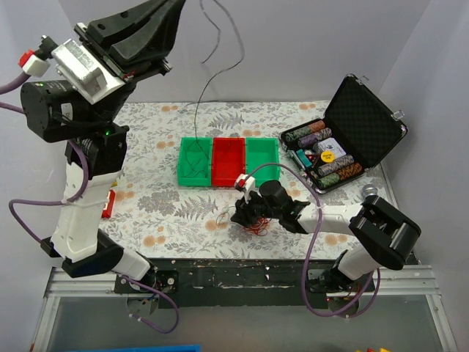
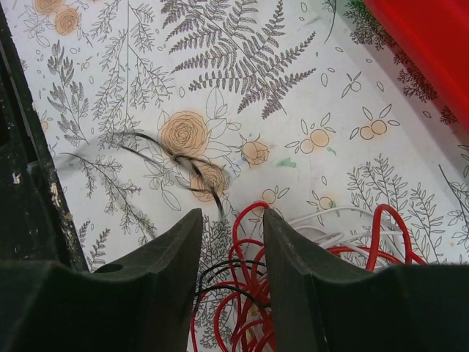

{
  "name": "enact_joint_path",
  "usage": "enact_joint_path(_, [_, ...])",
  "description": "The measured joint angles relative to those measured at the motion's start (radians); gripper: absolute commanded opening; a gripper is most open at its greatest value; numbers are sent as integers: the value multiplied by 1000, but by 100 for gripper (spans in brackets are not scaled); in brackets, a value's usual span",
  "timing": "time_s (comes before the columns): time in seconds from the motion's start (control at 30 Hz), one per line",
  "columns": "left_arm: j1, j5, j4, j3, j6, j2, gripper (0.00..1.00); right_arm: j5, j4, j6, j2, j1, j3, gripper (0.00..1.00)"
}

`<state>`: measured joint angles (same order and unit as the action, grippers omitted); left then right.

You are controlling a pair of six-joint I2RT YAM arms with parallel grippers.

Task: Untangle the cables

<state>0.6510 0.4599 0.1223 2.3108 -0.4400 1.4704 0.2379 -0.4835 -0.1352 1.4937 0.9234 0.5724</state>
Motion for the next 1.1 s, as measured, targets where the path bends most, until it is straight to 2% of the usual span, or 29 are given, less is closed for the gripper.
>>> enact_joint_path(0.3, [0,-103,160,-37,187,-12,0,-4,26,1,-8,0,0,45])
enact_joint_path(0.47, [0,-173,189,-328,242,-138,0,-4,52,5,-77,0,-18,38])
enact_joint_path(0.57, [0,-252,201,-542,250,-216,0,-3,66,6,-157,0,-46,33])
enact_joint_path(0.67, [0,-352,201,-703,240,-257,0,-4,87,8,-222,0,-61,32])
enact_joint_path(0.97, [-9,-604,225,-1037,156,-313,0,-20,139,9,-332,0,-93,31])
enact_joint_path(1.1, [-29,-644,227,-1079,91,-320,0,-30,146,7,-332,0,-107,30])
